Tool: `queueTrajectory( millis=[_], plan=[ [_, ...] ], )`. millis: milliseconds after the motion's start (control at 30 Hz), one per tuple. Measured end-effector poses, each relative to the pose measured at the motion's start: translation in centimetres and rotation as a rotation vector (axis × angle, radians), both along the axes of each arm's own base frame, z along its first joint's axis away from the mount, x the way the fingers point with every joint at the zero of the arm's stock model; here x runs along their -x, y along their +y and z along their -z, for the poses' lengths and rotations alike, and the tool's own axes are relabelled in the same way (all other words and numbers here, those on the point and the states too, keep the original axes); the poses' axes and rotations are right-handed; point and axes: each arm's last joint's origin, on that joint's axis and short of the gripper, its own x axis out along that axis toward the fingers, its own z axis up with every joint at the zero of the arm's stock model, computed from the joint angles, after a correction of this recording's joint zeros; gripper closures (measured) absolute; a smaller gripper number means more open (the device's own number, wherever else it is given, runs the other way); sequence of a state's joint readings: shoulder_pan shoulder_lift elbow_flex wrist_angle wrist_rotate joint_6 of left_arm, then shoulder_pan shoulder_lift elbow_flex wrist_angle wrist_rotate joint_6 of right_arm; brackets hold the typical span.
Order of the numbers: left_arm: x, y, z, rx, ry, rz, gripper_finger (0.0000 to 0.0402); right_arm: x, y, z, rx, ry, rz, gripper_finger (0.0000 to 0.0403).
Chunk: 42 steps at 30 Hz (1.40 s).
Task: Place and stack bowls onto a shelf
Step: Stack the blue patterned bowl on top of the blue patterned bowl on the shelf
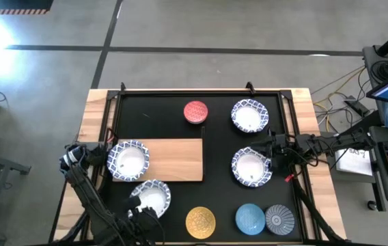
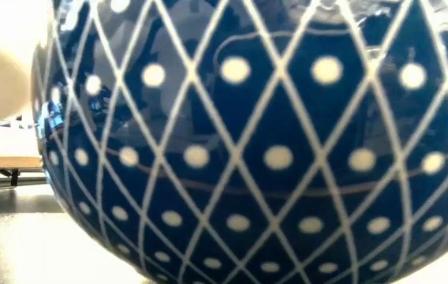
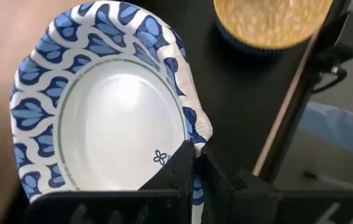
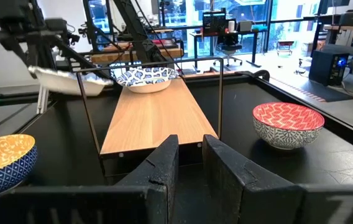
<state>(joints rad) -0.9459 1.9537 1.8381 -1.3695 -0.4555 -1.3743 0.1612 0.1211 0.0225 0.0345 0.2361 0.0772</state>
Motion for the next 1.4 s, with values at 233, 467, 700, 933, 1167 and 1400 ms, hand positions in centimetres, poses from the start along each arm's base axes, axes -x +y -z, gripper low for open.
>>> queueTrajectory(
  millis=[233,467,700,933,1167,1400],
  plan=[
    [0.7,1.5,-1.4,-0.185,0.032,0.025,0.04,0.0,0.0,0.0,0.001,0.0,-0.001,0.0339],
    [0.3,2.1,-1.8,-0.218,0.022,0.065,0.04,0.0,0.0,0.0,0.001,0.0,0.0,0.0339],
    [-0.1,4.0,-1.2,-0.253,0.05,0.034,0.04,0.0,0.0,0.0,0.001,0.0,0.0,0.0339],
    [1.1,7.8,-0.8,-0.235,0.126,-0.048,0.04,0.0,0.0,0.0,0.0,0.0,0.0,0.0339],
    [5.0,11.9,-0.9,-0.19,0.117,-0.163,0.04,0.0,0.0,0.0,0.001,0.0,0.0,0.0339],
    [6.9,14.0,0.5,-0.174,0.116,-0.217,0.04,0.0,0.0,0.0,0.001,0.0,0.0,0.0339]
  ],
)
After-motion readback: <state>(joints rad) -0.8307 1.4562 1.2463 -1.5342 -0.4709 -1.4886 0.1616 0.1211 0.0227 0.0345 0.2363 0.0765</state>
